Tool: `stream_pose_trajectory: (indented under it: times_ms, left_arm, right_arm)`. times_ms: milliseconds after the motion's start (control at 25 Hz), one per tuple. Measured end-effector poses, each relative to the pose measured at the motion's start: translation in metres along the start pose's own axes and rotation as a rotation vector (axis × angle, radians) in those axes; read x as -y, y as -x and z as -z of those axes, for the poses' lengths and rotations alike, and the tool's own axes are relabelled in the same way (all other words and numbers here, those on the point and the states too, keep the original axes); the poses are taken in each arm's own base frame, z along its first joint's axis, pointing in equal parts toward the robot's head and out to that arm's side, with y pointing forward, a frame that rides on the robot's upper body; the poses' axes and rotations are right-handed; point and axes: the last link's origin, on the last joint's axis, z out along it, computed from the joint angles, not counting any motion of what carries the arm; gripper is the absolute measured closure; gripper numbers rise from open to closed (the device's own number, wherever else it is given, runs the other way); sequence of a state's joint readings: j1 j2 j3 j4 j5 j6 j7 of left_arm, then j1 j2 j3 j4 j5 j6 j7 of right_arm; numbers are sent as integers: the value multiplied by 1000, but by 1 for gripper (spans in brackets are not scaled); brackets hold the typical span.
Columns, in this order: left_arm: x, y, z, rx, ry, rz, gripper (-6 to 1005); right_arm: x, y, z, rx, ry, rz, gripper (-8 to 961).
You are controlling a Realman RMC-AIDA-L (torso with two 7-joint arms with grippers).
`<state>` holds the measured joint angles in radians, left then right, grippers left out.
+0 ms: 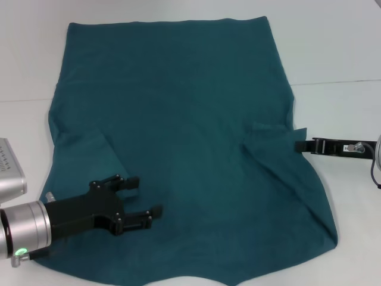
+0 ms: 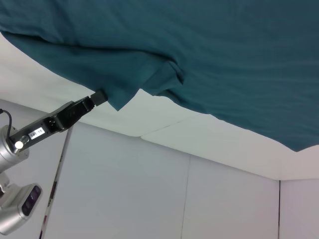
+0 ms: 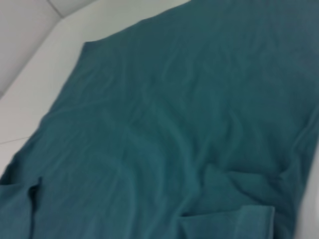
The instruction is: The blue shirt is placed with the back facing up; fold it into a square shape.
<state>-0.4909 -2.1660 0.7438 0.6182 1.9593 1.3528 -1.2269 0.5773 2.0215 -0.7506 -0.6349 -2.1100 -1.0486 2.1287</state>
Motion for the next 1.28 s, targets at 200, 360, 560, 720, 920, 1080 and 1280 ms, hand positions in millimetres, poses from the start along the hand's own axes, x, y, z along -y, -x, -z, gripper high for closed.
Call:
stream_pose_trajectory:
  times_ms: [200,360,560,720,920,1080,1280]
  left_arm:
    - [0,0,0,-2,-2,1,109]
    - [0,0,1,-3,-4,2,109]
    - [1,0,1,-3,-7,1,109]
    - [2,1,1,0,-14,1,109]
    - [2,2,1,2,-21,3,108]
    - [2,3,1,2,-21,3,108]
    - [2,3,1,2,-21,2,108]
  right_arm:
    - [-10,0,-4,-14,42,16,942]
    - [-21,-1,-11,-24,76,41,919]
    - [-36,1,-19,-36,120,68,891]
    - [-45,-1,-26,-54,140,80,868]
    - [-50,-6,-30,-81,153,96,839]
    - [-59,-15,-32,-142,195,129,816]
    - [-64,-15,-25,-167,248,132,787]
